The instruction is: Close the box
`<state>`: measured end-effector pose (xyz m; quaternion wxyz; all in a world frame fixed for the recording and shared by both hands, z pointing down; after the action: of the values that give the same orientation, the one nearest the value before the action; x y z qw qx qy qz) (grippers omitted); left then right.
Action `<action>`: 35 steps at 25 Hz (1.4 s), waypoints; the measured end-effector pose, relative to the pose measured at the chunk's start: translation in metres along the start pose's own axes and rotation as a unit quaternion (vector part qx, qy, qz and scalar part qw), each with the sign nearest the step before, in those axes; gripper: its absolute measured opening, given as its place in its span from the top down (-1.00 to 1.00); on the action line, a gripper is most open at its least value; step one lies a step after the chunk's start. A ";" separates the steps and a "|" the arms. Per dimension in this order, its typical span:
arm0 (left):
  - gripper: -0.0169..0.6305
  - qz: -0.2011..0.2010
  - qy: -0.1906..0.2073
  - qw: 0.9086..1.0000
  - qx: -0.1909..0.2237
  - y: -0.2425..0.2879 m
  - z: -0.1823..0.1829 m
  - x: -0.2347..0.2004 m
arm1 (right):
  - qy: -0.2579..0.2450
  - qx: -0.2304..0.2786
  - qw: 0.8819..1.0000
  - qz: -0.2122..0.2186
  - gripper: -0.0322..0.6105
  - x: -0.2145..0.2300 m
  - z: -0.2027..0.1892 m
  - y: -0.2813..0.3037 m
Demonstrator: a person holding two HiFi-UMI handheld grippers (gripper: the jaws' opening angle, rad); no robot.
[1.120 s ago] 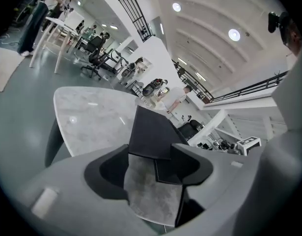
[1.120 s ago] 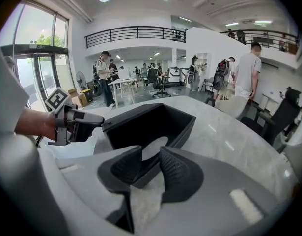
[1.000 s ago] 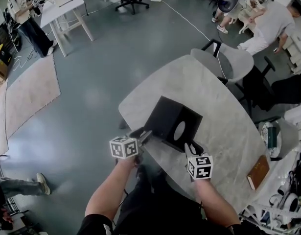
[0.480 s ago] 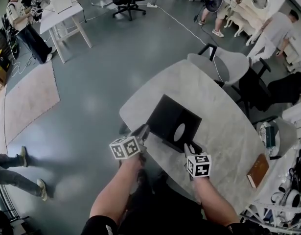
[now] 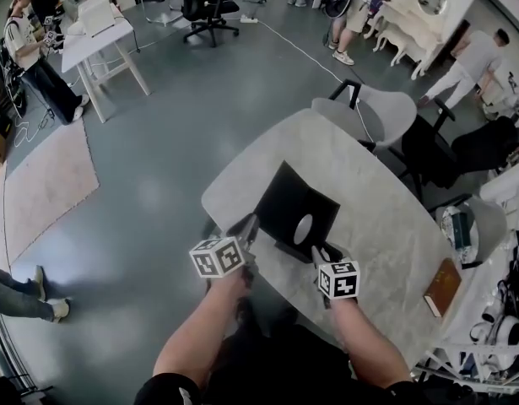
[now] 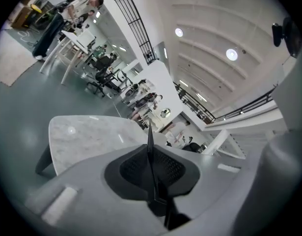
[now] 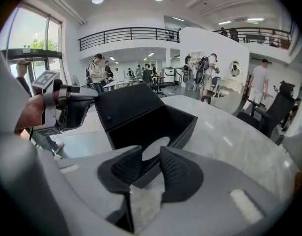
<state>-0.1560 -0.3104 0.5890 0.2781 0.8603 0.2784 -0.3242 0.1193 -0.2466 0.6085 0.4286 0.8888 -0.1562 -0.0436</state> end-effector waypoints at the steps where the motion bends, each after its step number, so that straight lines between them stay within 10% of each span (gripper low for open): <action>1: 0.85 0.000 0.023 1.000 -0.011 0.002 0.000 0.009 | 0.004 0.000 1.000 0.008 0.53 0.001 0.000 -0.001; 5: 0.85 0.025 0.123 0.991 -0.045 0.010 -0.008 0.047 | 0.024 0.013 0.999 0.036 0.55 0.011 -0.001 -0.011; 19: 0.74 0.119 0.268 0.951 -0.093 0.039 -0.055 0.149 | 0.079 0.112 0.985 0.110 0.56 0.085 -0.035 -0.103; 35: 0.44 0.151 0.338 0.914 -0.166 0.083 -0.131 0.186 | 0.098 0.127 0.980 0.116 0.58 0.129 -0.084 -0.146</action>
<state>0.0698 -0.2260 0.5647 0.3514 0.8919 0.2726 0.0824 0.2940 -0.1394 0.5550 0.3277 0.9119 -0.2195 0.1136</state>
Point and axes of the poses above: the fingertips, and each gripper's own axes: y forward along the fingers, x to its right, z out of its top, the point moved 9 cm from there along -y, backward along the fingers, and after that the axes turned 6 degrees about -x, right-handed, at the moved point
